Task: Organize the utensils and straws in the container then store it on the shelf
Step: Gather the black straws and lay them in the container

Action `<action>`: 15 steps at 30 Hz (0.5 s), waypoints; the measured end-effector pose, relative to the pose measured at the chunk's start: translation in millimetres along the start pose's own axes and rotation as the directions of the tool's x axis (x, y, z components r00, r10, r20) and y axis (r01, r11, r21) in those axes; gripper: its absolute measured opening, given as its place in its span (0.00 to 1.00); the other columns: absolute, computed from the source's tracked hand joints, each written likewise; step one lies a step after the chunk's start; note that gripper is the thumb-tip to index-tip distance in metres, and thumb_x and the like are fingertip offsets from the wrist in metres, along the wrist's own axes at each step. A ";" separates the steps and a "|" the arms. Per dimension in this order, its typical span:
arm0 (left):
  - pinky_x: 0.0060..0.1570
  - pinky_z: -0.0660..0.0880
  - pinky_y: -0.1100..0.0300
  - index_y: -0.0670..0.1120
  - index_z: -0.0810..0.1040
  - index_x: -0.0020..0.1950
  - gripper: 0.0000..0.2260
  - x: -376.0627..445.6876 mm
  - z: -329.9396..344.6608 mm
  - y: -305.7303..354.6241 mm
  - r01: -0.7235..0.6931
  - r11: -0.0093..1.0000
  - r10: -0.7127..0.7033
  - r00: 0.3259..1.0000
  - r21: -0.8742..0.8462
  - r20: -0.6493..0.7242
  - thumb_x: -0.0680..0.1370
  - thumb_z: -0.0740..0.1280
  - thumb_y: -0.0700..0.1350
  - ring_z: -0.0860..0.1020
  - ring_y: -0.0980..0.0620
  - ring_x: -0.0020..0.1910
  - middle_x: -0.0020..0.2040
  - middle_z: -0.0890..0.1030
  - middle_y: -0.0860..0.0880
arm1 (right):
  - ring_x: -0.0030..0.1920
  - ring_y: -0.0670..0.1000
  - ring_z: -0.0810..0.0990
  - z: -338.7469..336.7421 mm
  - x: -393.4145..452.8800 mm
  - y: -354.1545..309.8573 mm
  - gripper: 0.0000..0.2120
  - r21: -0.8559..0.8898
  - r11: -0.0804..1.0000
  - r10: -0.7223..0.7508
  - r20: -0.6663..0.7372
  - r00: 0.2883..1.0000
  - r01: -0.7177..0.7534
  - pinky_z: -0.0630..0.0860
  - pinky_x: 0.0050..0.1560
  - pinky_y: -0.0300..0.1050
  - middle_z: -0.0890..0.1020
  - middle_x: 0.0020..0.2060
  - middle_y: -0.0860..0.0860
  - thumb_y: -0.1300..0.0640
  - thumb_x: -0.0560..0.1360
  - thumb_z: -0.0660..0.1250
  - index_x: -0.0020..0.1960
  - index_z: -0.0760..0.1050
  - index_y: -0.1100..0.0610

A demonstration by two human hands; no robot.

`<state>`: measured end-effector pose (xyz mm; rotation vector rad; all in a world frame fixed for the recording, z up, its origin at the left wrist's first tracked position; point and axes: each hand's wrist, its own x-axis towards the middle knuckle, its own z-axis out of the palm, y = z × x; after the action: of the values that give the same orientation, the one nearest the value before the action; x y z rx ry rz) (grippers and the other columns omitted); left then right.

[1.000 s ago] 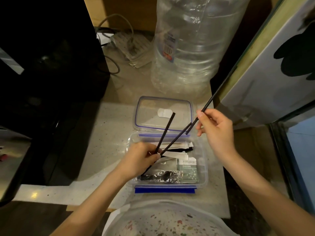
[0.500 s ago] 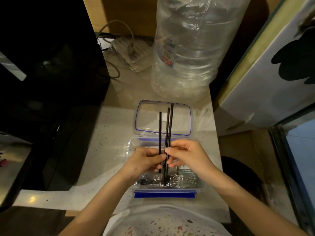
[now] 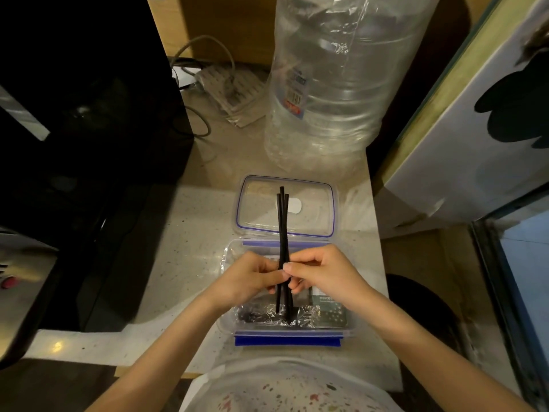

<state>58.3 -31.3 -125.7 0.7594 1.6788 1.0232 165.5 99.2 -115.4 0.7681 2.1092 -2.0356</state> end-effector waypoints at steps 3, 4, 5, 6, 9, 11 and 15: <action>0.34 0.71 0.68 0.42 0.82 0.40 0.09 2.7 1.9 -1.7 -0.067 0.997 0.069 0.997 0.034 -0.043 0.76 0.64 0.41 0.74 0.60 0.29 0.31 0.78 0.49 | 0.37 0.54 0.83 2.3 -1.6 1.5 0.08 -0.141 0.987 -0.092 -0.060 0.994 0.082 0.82 0.44 0.46 0.82 0.37 0.54 0.63 0.74 0.67 0.52 0.80 0.61; 0.36 0.72 0.68 0.44 0.82 0.39 0.09 3.5 2.5 -2.7 -0.088 0.996 0.089 0.993 0.024 -0.072 0.76 0.64 0.41 0.75 0.59 0.31 0.31 0.80 0.50 | 0.38 0.54 0.83 3.1 -2.5 1.7 0.07 -0.149 0.982 -0.124 -0.078 0.989 0.112 0.82 0.44 0.47 0.81 0.38 0.54 0.62 0.75 0.66 0.51 0.81 0.61; 0.36 0.73 0.68 0.46 0.82 0.38 0.09 3.7 3.6 -3.3 -0.108 0.994 0.109 0.988 0.019 -0.110 0.76 0.65 0.41 0.76 0.60 0.31 0.30 0.80 0.53 | 0.38 0.53 0.83 3.8 -3.1 2.0 0.07 -0.141 0.982 -0.143 -0.093 0.985 0.129 0.82 0.44 0.47 0.81 0.39 0.55 0.62 0.75 0.66 0.50 0.81 0.61; 0.37 0.74 0.69 0.45 0.82 0.37 0.09 4.1 5.1 -4.1 -0.128 0.992 0.129 0.980 0.015 -0.149 0.76 0.65 0.41 0.77 0.61 0.31 0.29 0.81 0.55 | 0.38 0.53 0.83 4.9 -3.3 2.3 0.07 -0.119 0.984 -0.148 -0.104 0.983 0.136 0.82 0.44 0.46 0.80 0.40 0.56 0.63 0.75 0.65 0.50 0.81 0.61; 0.37 0.76 0.68 0.44 0.83 0.38 0.09 3.6 12.8 -5.7 -0.171 0.985 0.160 0.963 -0.035 -0.219 0.75 0.65 0.39 0.78 0.61 0.31 0.28 0.82 0.57 | 0.39 0.52 0.84 4.7 -3.2 0.2 0.08 -0.122 0.984 -0.145 -0.099 0.984 0.133 0.82 0.42 0.45 0.81 0.41 0.58 0.63 0.75 0.65 0.52 0.80 0.60; 0.40 0.78 0.59 0.43 0.83 0.41 0.07 2.8 15.1 -5.9 -0.183 0.982 0.168 0.956 -0.039 -0.242 0.75 0.65 0.38 0.80 0.55 0.34 0.33 0.84 0.52 | 0.37 0.48 0.84 -1.8 -4.5 -5.3 0.07 -0.202 0.969 -0.156 -0.049 0.987 0.143 0.82 0.40 0.41 0.83 0.38 0.52 0.60 0.74 0.67 0.52 0.81 0.56; 0.44 0.77 0.49 0.42 0.83 0.48 0.06 1.7 14.6 -4.2 -0.218 0.975 0.220 0.955 0.032 -0.201 0.74 0.67 0.40 0.80 0.41 0.40 0.43 0.84 0.38 | 0.36 0.48 0.81 -22.0 -4.8 -15.3 0.09 -0.348 0.909 -0.252 -0.022 0.967 0.229 0.79 0.38 0.40 0.80 0.39 0.47 0.57 0.71 0.71 0.51 0.81 0.54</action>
<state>71.6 -27.7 -132.5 0.8869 1.8024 1.2847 168.9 119.4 -97.5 0.5489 2.6144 -1.6811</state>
